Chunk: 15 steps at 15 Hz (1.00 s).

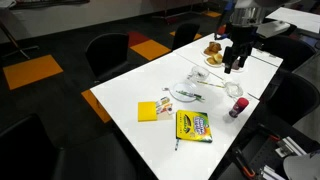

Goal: Move the yellow box farther from you

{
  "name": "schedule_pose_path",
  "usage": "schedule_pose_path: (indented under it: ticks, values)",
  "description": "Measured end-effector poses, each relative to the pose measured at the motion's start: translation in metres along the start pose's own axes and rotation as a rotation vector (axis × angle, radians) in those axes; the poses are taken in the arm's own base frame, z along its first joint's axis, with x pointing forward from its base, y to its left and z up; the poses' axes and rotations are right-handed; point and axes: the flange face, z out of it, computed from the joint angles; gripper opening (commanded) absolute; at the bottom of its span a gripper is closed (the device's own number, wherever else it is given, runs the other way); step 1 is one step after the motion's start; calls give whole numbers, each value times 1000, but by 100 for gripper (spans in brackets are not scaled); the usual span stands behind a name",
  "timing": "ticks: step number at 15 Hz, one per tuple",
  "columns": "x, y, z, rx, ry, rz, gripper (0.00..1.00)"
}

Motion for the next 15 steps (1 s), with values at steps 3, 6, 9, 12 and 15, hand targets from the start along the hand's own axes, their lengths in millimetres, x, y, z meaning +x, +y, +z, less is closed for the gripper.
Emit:
schedule_pose_path:
  ticks: [3, 6, 9, 12, 15]
  values:
    - [0, 0, 0, 0, 0, 0, 100]
    - [0, 0, 0, 0, 0, 0, 100]
    - [0, 0, 0, 0, 0, 0, 100]
    - [1, 1, 2, 0, -6, -33, 100]
    - [12, 5, 10, -29, -16, -157, 100]
